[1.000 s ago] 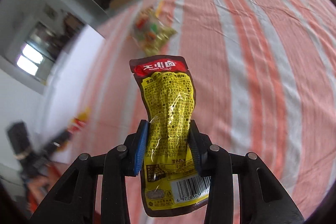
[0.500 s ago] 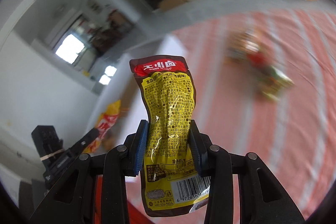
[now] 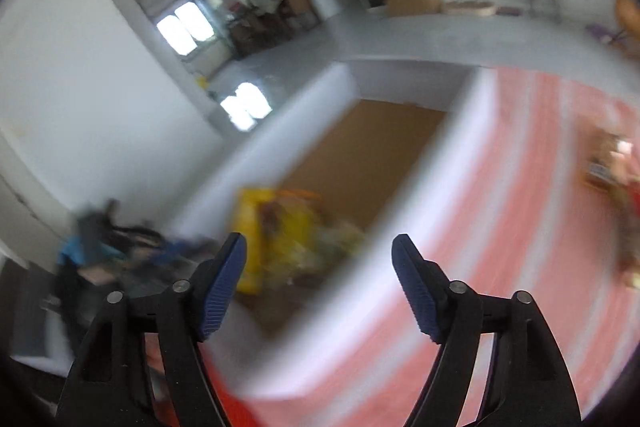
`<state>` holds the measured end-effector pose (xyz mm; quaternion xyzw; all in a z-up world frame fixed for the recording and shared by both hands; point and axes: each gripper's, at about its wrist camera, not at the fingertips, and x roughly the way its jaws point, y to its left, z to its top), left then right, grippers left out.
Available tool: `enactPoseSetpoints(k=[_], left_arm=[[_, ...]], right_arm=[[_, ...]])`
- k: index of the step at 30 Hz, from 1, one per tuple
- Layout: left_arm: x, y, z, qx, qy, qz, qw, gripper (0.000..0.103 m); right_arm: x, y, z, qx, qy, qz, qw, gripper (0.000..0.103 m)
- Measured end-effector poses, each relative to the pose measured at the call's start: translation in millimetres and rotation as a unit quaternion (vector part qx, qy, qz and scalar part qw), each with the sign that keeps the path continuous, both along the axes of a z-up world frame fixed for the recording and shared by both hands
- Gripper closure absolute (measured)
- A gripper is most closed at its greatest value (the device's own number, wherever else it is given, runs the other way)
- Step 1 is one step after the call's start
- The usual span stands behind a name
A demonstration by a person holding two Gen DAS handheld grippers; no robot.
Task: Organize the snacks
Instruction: 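Carry both held packets over the white box and open both tools, then bring both open tools back over the table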
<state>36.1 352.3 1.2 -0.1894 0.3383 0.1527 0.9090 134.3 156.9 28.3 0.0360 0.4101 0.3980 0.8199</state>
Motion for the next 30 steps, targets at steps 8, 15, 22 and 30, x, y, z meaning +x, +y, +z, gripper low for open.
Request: enactPoseSetpoints(k=[8, 15, 22, 30], left_arm=[[1, -142, 34, -0.018, -0.068, -0.194, 0.9784, 0.001], [56, -260, -20, -0.030, 0.013, -0.291, 0.9561, 0.000], [94, -310, -79, 0.045, 0.075, -0.285, 0.9545, 0.000], [131, -306, -100, 0.098, 0.101, -0.260, 0.9554, 0.000]], right_arm=[[-10, -202, -123, -0.208, -0.039, -0.170, 0.963, 0.024], [-34, -334, -141, -0.227, -0.048, -0.294, 0.927, 0.022], [-32, -365, -138, -0.164, -0.018, -0.332, 0.929, 0.019], [-36, -345, -143, -0.201, -0.020, -0.314, 0.928, 0.011]])
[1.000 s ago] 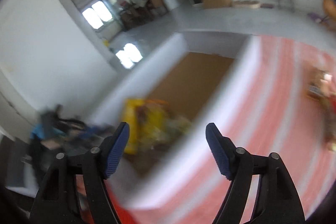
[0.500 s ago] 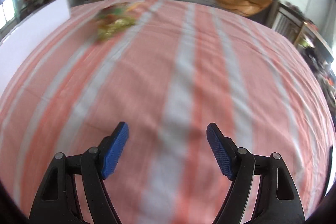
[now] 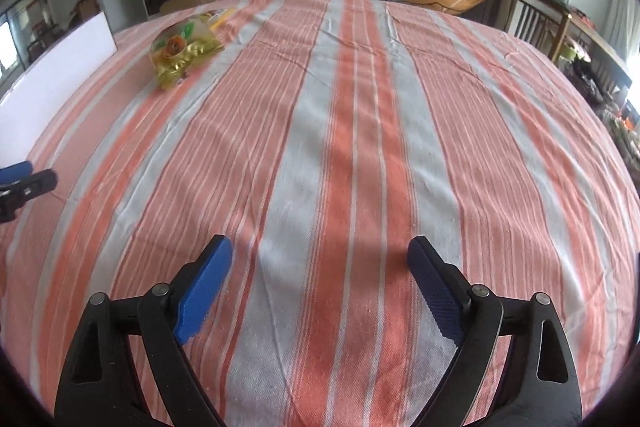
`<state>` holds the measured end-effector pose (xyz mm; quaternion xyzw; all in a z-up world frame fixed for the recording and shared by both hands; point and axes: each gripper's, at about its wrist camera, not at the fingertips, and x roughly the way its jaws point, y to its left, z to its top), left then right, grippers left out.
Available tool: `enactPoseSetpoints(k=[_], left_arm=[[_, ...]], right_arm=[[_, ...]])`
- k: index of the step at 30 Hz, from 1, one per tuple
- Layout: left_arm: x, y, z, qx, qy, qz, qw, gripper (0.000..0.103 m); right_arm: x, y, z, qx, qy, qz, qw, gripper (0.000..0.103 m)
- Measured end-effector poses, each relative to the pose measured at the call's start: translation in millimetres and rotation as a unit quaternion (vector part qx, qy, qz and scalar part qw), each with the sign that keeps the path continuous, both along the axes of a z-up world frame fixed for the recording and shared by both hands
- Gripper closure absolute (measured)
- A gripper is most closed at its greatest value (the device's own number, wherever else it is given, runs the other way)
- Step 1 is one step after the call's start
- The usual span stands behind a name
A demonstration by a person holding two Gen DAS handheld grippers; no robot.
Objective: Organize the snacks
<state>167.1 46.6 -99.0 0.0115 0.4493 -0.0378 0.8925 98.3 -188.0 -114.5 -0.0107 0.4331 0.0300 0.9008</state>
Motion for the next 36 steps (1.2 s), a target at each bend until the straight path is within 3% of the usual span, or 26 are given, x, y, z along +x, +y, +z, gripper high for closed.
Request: enactPoseSetpoints(k=[3, 31, 36], left_arm=[[3.4, 5.6, -7.8, -0.006, 0.012, 0.006, 0.9999, 0.000], [-0.8, 1.1, -9.3, 0.001, 0.000, 0.001, 1.0000, 0.000], [-1.0, 1.3, -9.2, 0.001, 0.000, 0.001, 1.0000, 0.000]], right_arm=[[-8.1, -1.1, 1.1, -0.002, 0.000, 0.000, 1.000, 0.011], [-8.5, -1.8, 1.6, -0.002, 0.001, 0.001, 1.000, 0.010], [-8.6, -1.1, -1.3, 0.000, 0.006, 0.008, 1.000, 0.005]])
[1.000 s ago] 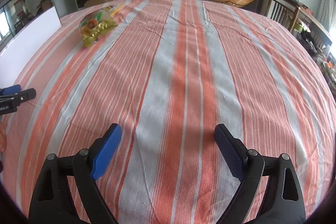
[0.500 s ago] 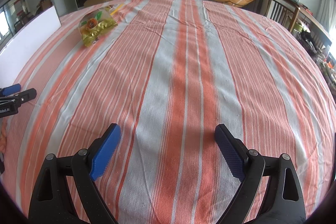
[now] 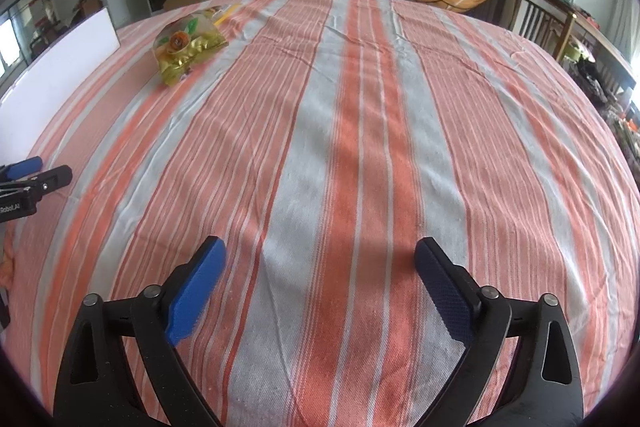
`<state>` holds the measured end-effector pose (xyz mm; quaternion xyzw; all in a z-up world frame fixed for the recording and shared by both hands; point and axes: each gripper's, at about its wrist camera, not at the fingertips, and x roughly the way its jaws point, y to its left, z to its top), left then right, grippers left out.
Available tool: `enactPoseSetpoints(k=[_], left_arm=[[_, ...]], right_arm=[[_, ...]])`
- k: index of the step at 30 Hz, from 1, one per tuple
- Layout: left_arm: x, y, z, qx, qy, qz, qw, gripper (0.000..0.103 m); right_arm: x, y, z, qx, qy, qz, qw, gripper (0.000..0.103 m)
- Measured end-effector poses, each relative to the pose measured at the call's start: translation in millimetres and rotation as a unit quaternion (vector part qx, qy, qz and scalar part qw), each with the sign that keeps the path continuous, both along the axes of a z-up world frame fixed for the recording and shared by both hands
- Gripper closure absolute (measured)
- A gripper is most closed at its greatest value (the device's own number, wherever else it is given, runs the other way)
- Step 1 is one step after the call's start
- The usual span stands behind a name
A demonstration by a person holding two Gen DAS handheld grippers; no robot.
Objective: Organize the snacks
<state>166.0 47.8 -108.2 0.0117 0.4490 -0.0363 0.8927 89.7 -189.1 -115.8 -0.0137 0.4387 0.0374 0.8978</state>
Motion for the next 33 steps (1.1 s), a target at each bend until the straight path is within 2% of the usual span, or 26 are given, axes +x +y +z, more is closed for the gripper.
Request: enactPoseSetpoints(k=[4, 8, 11, 14, 17, 20, 21, 23, 24, 27, 30, 33], left_arm=[[0, 0, 0, 0.000, 0.000, 0.000, 1.0000, 0.000], [0, 0, 0, 0.000, 0.000, 0.000, 1.0000, 0.000], [0, 0, 0, 0.000, 0.000, 0.000, 1.0000, 0.000], [0, 0, 0, 0.000, 0.000, 0.000, 1.0000, 0.000], [0, 0, 0, 0.000, 0.000, 0.000, 1.0000, 0.000], [0, 0, 0, 0.000, 0.000, 0.000, 1.0000, 0.000], [0, 0, 0, 0.000, 0.000, 0.000, 1.0000, 0.000], [0, 0, 0, -0.001, 0.000, 0.000, 1.0000, 0.000], [0, 0, 0, -0.001, 0.000, 0.000, 1.0000, 0.000], [2, -2, -1, 0.000, 0.000, 0.000, 1.0000, 0.000], [2, -2, -1, 0.000, 0.000, 0.000, 1.0000, 0.000], [2, -2, -1, 0.000, 0.000, 0.000, 1.0000, 0.000]], right_arm=[[12, 5, 3, 0.000, 0.021, 0.028, 0.999, 0.007], [40, 24, 42, 0.014, -0.023, 0.070, 0.997, 0.007], [83, 60, 79, 0.007, -0.051, 0.125, 0.991, 0.007], [125, 106, 93, -0.027, -0.048, 0.172, 0.984, 0.007], [160, 147, 79, -0.083, -0.013, 0.204, 0.975, 0.007], [191, 168, 46, -0.143, 0.030, 0.192, 0.970, 0.009], [200, 168, 37, -0.142, 0.046, 0.184, 0.972, 0.012], [204, 154, 32, -0.097, 0.059, 0.163, 0.980, 0.035], [201, 142, 35, -0.068, 0.055, 0.145, 0.986, 0.036], [179, 112, 42, -0.025, 0.045, 0.124, 0.991, 0.036], [143, 68, 57, -0.001, 0.019, 0.095, 0.995, 0.036], [108, 29, 68, 0.000, 0.004, 0.063, 0.998, 0.036]])
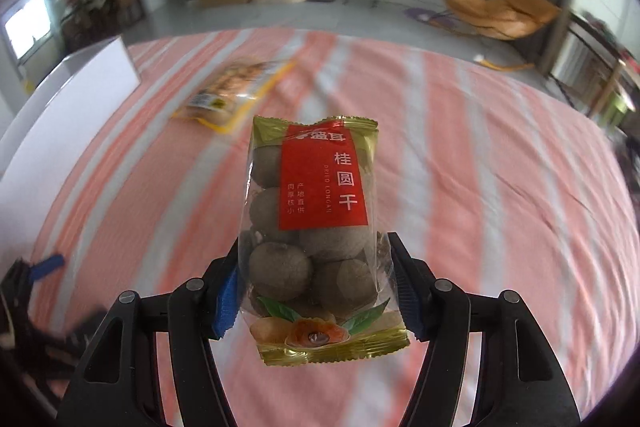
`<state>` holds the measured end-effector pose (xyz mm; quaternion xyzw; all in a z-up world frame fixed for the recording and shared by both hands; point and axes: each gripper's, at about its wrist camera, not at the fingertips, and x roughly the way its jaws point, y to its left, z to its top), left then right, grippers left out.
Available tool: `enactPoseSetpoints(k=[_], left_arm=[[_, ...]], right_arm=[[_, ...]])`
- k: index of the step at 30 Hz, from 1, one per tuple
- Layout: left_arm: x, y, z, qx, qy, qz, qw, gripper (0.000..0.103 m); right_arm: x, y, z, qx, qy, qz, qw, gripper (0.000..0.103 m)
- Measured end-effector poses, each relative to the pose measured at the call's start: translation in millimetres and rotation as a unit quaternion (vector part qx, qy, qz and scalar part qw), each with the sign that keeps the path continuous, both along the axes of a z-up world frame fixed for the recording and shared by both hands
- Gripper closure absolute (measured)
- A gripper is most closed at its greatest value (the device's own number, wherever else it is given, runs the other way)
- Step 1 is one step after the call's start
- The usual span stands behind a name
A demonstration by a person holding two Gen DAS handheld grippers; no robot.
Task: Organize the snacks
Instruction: 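Grasp the clear red-labelled longan bag with the right tool while the left tool reaches the peanut bag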
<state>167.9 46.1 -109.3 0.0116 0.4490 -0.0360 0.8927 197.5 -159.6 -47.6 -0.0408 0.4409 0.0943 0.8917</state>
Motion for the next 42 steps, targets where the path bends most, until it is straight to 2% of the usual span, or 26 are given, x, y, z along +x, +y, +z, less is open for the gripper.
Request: enactPoseSetpoints(k=[3, 5, 6, 8, 11, 15, 17, 19, 22, 26, 27, 30, 32, 34, 35, 37, 38, 42], left_arm=[[0, 0, 0, 0.000, 0.000, 0.000, 1.0000, 0.000], [0, 0, 0, 0.000, 0.000, 0.000, 1.0000, 0.000], [0, 0, 0, 0.000, 0.000, 0.000, 1.0000, 0.000], [1, -1, 0, 0.000, 0.000, 0.000, 1.0000, 0.000], [1, -1, 0, 0.000, 0.000, 0.000, 1.0000, 0.000], [1, -1, 1, 0.001, 0.001, -0.002, 1.0000, 0.000], [8, -3, 2, -0.001, 0.013, -0.015, 0.9998, 0.000], [32, -9, 10, -0.006, 0.029, -0.039, 0.9988, 0.000], [81, -20, 32, -0.013, 0.018, -0.054, 0.9983, 0.000], [171, -40, 49, -0.001, 0.029, -0.061, 0.9978, 0.000], [198, -46, 49, -0.001, 0.034, -0.060, 0.9976, 0.000], [247, -57, 39, -0.023, 0.055, -0.069, 0.9958, 0.000], [269, -63, 27, -0.008, 0.064, -0.059, 0.9962, 0.000], [285, -62, 12, 0.010, 0.075, -0.030, 0.9967, 0.000], [288, -58, 10, 0.002, 0.064, -0.017, 0.9978, 0.002], [286, -53, 13, -0.006, 0.044, -0.001, 0.9990, 0.020], [281, -52, 16, -0.006, 0.031, 0.000, 0.9995, 0.041], [246, -40, 19, -0.016, 0.031, 0.001, 0.9994, 0.043]], right_arm=[[-30, -26, -8, -0.008, 0.003, -0.022, 1.000, 0.035], [-39, -37, -26, -0.010, 0.009, -0.037, 0.999, 0.029], [-41, -44, -37, -0.002, 0.012, -0.045, 0.999, 0.023], [-45, -54, -51, 0.019, 0.009, -0.056, 0.998, 0.018], [-52, -54, -56, 0.012, -0.017, -0.068, 0.997, 0.017], [-52, -49, -56, 0.001, -0.017, -0.067, 0.998, 0.017], [-54, -51, -55, 0.005, -0.018, -0.068, 0.998, 0.017], [-51, -49, -55, 0.003, -0.017, -0.067, 0.998, 0.017], [-49, -45, -55, -0.005, -0.016, -0.067, 0.998, 0.016], [-49, -45, -54, -0.003, -0.015, -0.065, 0.998, 0.015], [-49, -44, -54, -0.003, -0.015, -0.065, 0.998, 0.014], [-49, -44, -54, -0.003, -0.015, -0.065, 0.998, 0.014], [-49, -44, -54, -0.002, -0.015, -0.065, 0.998, 0.014], [-49, -44, -54, -0.002, -0.015, -0.065, 0.998, 0.014], [-49, -44, -54, -0.002, -0.015, -0.065, 0.998, 0.014], [-49, -44, -54, -0.002, -0.015, -0.065, 0.998, 0.014], [-49, -44, -54, -0.002, -0.015, -0.065, 0.998, 0.014], [-49, -44, -54, -0.002, -0.015, -0.065, 0.998, 0.014]])
